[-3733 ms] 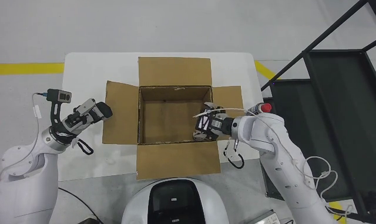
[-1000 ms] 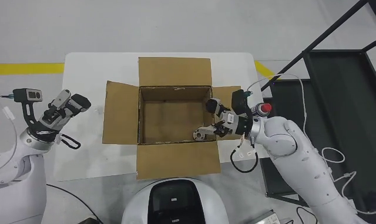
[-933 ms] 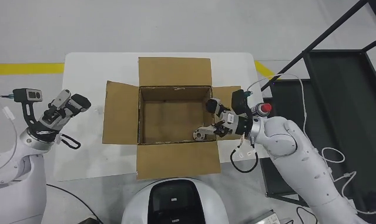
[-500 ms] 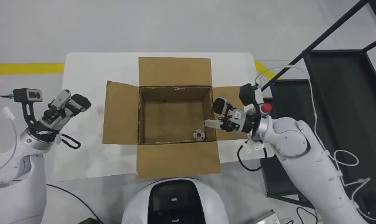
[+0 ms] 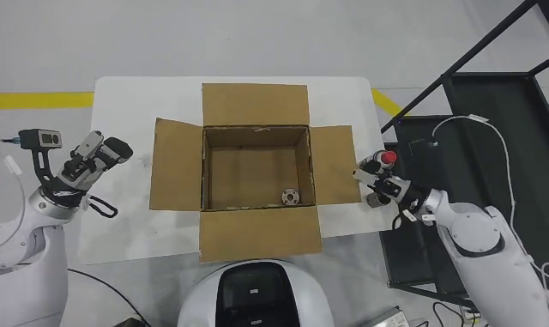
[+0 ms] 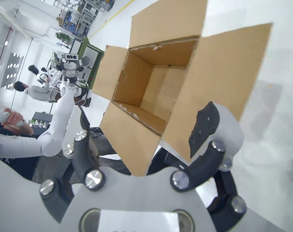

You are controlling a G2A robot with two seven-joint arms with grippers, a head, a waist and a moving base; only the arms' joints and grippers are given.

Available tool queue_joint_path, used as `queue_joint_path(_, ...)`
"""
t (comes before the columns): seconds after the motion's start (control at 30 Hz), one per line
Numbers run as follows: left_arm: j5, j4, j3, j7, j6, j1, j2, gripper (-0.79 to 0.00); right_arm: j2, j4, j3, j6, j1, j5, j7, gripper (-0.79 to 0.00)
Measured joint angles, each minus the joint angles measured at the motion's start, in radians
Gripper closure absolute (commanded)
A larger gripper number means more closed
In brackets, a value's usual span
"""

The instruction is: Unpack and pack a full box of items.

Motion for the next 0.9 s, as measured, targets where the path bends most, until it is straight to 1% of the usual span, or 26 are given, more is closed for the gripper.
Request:
queue_joint_path(0.17, 0.000, 0.000, 0.000, 0.000, 0.000, 0.000, 0.000, -0.785, -0.004, 0.064, -0.015, 0.027, -0.027, -0.008, -0.018, -0.785)
queue_joint_path(0.4, 0.000, 0.000, 0.000, 0.000, 0.000, 0.000, 0.000, -0.785, -0.012, 0.140, -0.083, 0.032, -0.004, -0.004, -0.018, -0.785)
queue_joint_path(0.53, 0.000, 0.000, 0.000, 0.000, 0.000, 0.000, 0.000, -0.785, -0.018, 0.167, -0.122, 0.019, 0.015, 0.032, -0.010, -0.785)
queue_joint_path(0.57, 0.000, 0.000, 0.000, 0.000, 0.000, 0.000, 0.000, -0.785, -0.018, 0.173, -0.129, 0.015, 0.019, 0.039, -0.006, -0.656)
queue_joint_path(0.63, 0.000, 0.000, 0.000, 0.000, 0.000, 0.000, 0.000, -0.785, -0.020, 0.183, -0.143, 0.009, 0.029, 0.054, 0.003, -0.289)
queue_joint_path(0.67, 0.000, 0.000, 0.000, 0.000, 0.000, 0.000, 0.000, -0.785, -0.021, 0.187, -0.147, 0.007, 0.033, 0.061, 0.004, -0.018)
queue_joint_path(0.7, 0.000, 0.000, 0.000, 0.000, 0.000, 0.000, 0.000, -0.785, -0.022, 0.188, -0.151, 0.006, 0.035, 0.067, 0.006, 0.000)
queue_joint_path(0.9, 0.000, 0.000, 0.000, 0.000, 0.000, 0.000, 0.000, -0.785, -0.026, 0.194, -0.167, -0.016, 0.042, 0.115, 0.013, 0.000)
